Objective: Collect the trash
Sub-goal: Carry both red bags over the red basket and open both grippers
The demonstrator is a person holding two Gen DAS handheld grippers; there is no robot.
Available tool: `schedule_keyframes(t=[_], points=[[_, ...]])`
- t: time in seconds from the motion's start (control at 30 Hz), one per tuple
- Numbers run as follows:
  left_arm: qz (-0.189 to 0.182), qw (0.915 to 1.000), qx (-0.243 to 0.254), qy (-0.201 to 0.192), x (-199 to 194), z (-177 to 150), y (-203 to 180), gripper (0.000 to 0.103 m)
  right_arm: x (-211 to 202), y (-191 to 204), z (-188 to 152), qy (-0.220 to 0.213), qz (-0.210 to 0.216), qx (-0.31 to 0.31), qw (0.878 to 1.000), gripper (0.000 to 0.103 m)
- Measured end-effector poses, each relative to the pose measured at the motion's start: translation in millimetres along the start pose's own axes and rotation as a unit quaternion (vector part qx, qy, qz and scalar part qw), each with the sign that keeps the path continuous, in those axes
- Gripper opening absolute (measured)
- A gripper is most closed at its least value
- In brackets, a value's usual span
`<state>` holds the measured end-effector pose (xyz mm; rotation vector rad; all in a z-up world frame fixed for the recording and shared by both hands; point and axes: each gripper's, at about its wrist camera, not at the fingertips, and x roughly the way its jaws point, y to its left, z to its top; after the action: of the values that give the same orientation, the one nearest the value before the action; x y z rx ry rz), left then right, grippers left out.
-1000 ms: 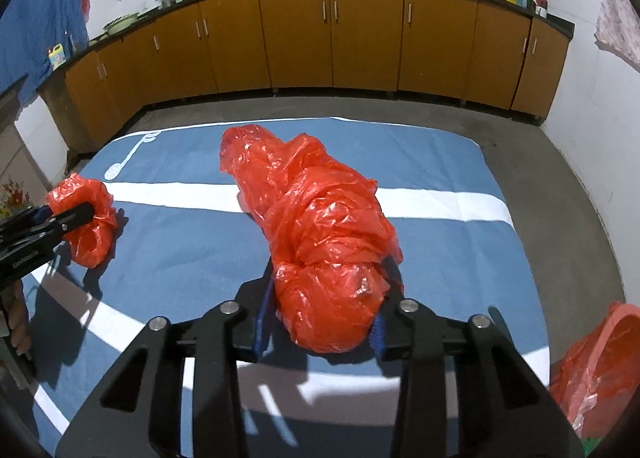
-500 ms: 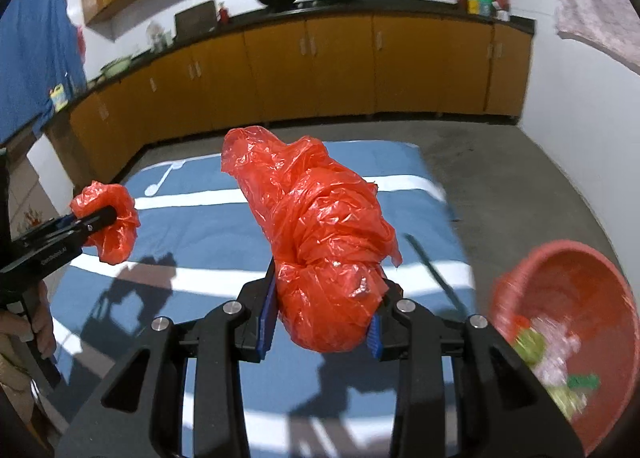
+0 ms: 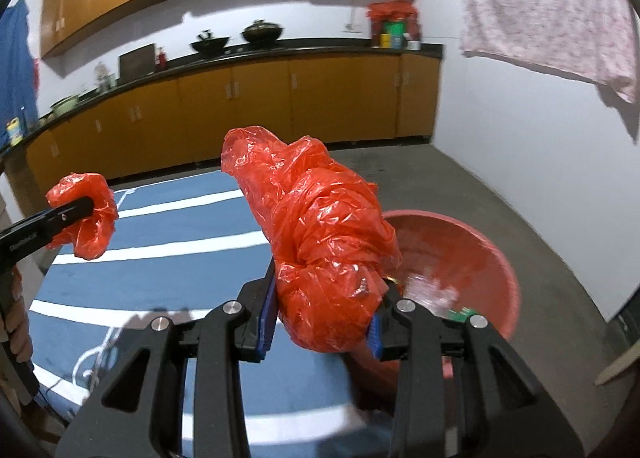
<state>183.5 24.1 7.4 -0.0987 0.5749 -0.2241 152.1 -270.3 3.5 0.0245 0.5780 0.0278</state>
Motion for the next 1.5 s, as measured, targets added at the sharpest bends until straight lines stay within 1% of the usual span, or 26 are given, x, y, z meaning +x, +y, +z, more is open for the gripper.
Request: schedule_keyframes(t=[0.2, 0.27, 0.43, 0.6, 0.8, 1.07, 1.5], points=[[-0.025, 0.999, 0.036, 0.0, -7.6, -9.5, -53.8, 0.044, -22.0, -25.6, -8.9, -0.015, -0.032, 0.026, 0.999, 0.036], [-0.027, 0.9984, 0.05, -0.001, -8.5, -14.4, -70.8, 0.044, -26.2, -30.9, -10.1, -0.017, -0.04, 0.031, 0.999, 0.036], [-0.031, 0.9965, 0.078, -0.004, -8.2, -22.4, -101.7, 0.044, -34.4, -42.1, -15.1, -0.026, -0.059, 0.041, 0.997, 0.036], [-0.034, 0.9951, 0.092, 0.0, -1.7, -27.5, -126.3, 0.044, -35.1, -47.7, -19.9, -0.027, -0.068, 0.053, 0.996, 0.036], [-0.034, 0.9943, 0.101, 0.006, 5.8, -26.9, -138.9, 0.044, -32.5, -48.6, -24.7, -0.024, -0.07, 0.058, 0.996, 0.036], [-0.037, 0.9937, 0.105, 0.015, 13.9, -27.0, -145.6, 0.045, -31.7, -54.0, -25.8, -0.022, -0.068, 0.06, 0.996, 0.036], [-0.045, 0.9934, 0.1, 0.036, 35.8, -26.2, -152.2, 0.045, -22.9, -63.0, -26.0, -0.017, -0.084, 0.082, 0.993, 0.036]])
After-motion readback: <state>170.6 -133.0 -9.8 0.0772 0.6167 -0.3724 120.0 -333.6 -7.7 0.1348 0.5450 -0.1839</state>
